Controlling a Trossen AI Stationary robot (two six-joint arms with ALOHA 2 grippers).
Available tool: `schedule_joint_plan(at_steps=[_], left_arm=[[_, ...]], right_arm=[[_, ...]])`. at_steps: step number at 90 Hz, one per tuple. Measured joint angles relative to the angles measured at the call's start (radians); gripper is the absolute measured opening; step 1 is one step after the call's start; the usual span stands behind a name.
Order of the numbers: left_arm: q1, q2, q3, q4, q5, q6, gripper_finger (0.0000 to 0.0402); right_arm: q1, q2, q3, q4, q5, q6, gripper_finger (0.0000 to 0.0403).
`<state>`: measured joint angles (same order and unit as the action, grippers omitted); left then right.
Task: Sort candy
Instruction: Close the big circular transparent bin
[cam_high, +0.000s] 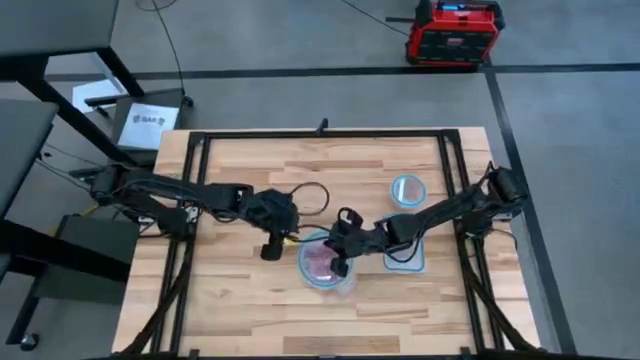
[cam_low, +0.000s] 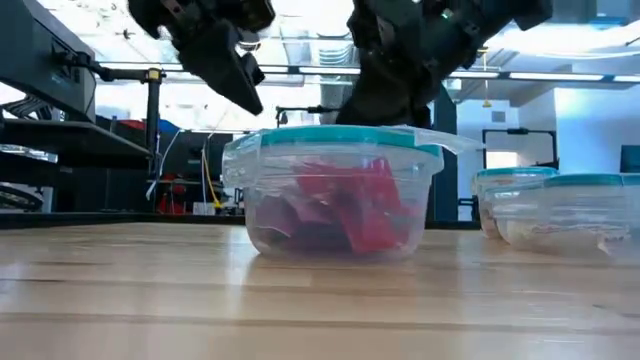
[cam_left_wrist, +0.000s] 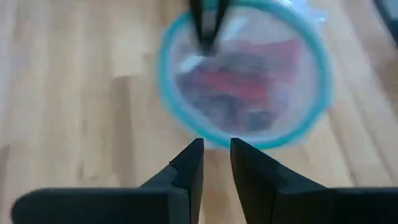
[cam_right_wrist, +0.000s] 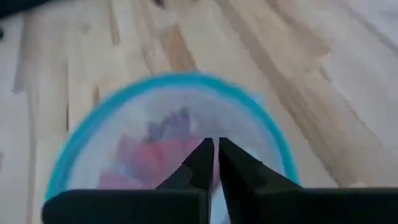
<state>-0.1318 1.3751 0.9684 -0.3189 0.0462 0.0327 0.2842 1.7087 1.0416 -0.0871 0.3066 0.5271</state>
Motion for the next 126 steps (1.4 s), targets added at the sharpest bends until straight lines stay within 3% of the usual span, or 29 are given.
schedule_joint_plan(at_steps=[14, 34, 77, 88, 113, 126], left_arm=[[-0.104, 0.032, -0.003, 0.065, -0.002, -0.046, 0.0066], [-0.209, 0.129, -0.005, 0.176, -0.018, -0.117, 0.0066], [-0.322, 0.199, -0.007, 0.183, -0.081, -0.296, 0.0066], [-0.325, 0.248, -0.006, 0.248, -0.105, -0.281, 0.0066], [-0.254, 0.241, -0.007, 0.177, -0.285, -0.246, 0.0066], [-0.197, 0.235, -0.006, 0.186, -0.310, -0.225, 0.0066]], right_arm=[[0.038, -0.027, 0.000, -0.101, -0.044, 0.008, 0.0030], [0.116, -0.036, 0.001, -0.104, 0.037, 0.073, 0.0030], [0.252, -0.035, 0.001, -0.222, 0.153, 0.296, 0.0045], [0.253, -0.035, 0.002, -0.199, 0.211, 0.304, 0.0045], [0.237, -0.018, 0.003, -0.141, 0.217, 0.340, 0.0044], [0.230, 0.035, 0.003, -0.043, 0.189, 0.333, 0.0044]])
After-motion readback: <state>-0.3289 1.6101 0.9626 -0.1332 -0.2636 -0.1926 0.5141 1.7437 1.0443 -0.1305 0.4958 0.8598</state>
